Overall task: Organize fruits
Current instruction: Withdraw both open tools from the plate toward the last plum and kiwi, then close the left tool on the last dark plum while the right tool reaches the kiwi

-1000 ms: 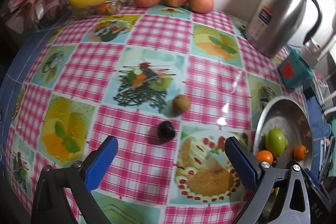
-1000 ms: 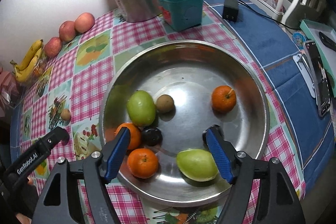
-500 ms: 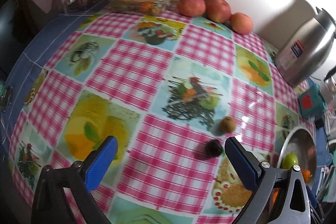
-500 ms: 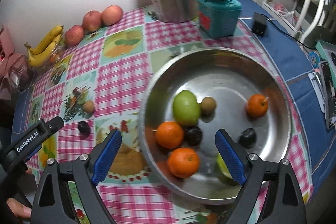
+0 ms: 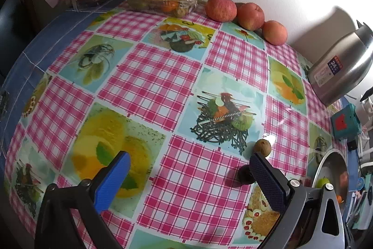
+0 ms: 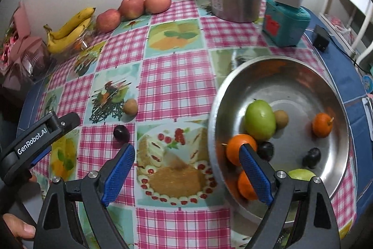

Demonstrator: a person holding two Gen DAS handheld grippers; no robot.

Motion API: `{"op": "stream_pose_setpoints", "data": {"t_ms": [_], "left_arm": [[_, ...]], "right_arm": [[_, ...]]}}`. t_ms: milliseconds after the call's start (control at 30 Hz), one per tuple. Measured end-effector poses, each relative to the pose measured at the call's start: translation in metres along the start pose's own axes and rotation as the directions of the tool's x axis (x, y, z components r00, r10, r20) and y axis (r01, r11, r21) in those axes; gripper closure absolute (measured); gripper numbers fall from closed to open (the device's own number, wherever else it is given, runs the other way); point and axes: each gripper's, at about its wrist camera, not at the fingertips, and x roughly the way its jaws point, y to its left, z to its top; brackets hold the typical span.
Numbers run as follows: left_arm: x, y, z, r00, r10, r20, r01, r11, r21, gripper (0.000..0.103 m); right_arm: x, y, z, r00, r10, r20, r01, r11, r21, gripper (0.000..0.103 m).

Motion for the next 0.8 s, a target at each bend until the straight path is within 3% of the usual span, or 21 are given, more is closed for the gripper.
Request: {"op": "stream_pose_setpoints", "data": {"t_ms": [567, 800], "left_arm": [[0.023, -0.031, 0.001, 0.995, -0.082, -0.057, 0.086, 0.993, 0.075, 0.0], [0.033, -0.039, -0.005, 0.985, -0.134, -0.112, 0.142, 0.988, 0.06, 0.002]], "right_arm": [[0.018, -0.001, 0.016, 1.0, -0.008, 0.006, 0.008, 1.0, 0.017, 0.012], [0.019, -0.01, 0.018, 0.998, -0.058, 0.003, 0.058, 0.998, 0.019, 0.012]]}}
